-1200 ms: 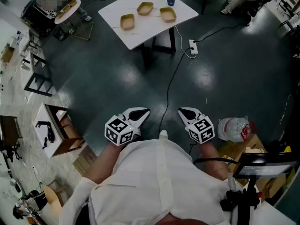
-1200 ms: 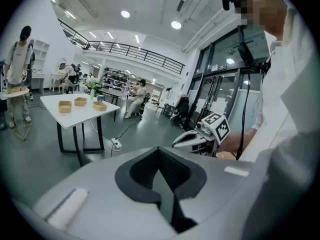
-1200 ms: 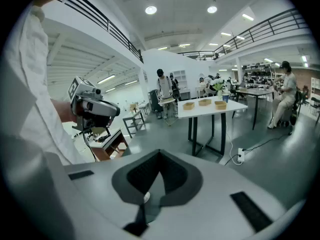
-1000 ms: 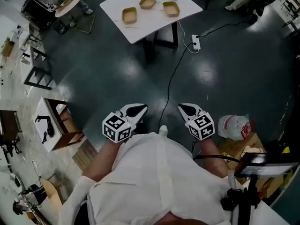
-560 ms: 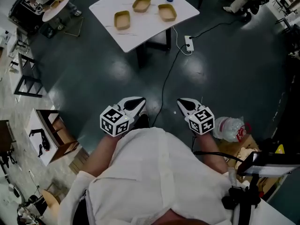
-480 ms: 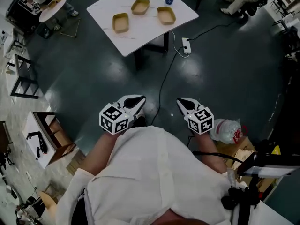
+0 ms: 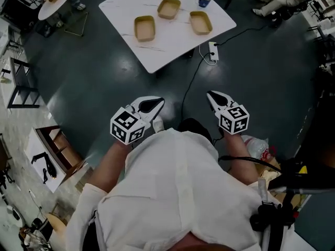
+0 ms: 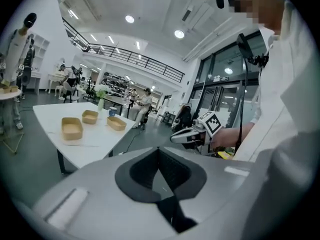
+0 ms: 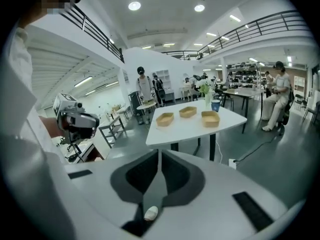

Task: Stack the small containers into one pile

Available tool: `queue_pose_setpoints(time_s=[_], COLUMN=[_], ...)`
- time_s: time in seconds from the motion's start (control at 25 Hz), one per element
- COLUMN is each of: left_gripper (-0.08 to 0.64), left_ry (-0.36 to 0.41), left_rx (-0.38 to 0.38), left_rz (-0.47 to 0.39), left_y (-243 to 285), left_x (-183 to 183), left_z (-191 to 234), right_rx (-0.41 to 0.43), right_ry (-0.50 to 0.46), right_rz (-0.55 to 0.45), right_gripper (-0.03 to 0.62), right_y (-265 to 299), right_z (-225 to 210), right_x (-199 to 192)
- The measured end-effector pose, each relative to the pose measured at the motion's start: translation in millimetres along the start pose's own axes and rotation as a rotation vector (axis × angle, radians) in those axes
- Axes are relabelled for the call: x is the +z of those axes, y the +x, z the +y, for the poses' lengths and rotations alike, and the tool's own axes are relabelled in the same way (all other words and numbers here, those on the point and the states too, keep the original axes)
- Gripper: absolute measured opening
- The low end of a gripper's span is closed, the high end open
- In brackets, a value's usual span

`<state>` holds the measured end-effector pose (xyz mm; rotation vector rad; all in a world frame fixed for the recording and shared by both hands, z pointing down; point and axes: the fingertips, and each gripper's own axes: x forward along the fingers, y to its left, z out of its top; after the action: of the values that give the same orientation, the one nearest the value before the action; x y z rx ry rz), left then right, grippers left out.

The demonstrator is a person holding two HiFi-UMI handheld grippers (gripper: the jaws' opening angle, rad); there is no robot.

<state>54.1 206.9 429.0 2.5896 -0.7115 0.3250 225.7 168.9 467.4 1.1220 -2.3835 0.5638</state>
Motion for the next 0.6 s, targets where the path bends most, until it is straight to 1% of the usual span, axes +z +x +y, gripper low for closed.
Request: queue_pose_setpoints(time_s=[0.08, 0.2, 0.28, 0.4, 0.6], left_gripper=[0.008, 0.008, 0.008, 0.008, 0.008], left_ry=[-0.033, -0.073, -0.079, -0.068, -0.077], left_rx=[0.023, 0.055, 0.070, 0.108, 0.186], left_rz=[-0.015, -0.014, -0.010, -0.005, -0.015], left_y=[-1, 8, 16, 28, 55], left_x=[2, 5, 12, 32, 77], left_z=[16, 42, 59, 88, 135], right_rx=[-0.009, -0.017, -0.019, -0.025, -0.030], right_ry=[0.004, 0.021, 0.029, 0.059, 0.087], right_rz=[0.002, 0.001, 0.005, -0.003, -0.010], right_gripper=[0.006, 0.006, 0.006, 0.006, 0.006], right_y=[15, 40, 59, 92, 151], right_z=[-16, -48, -74, -119, -204], right_x=[12, 31, 43, 65, 112])
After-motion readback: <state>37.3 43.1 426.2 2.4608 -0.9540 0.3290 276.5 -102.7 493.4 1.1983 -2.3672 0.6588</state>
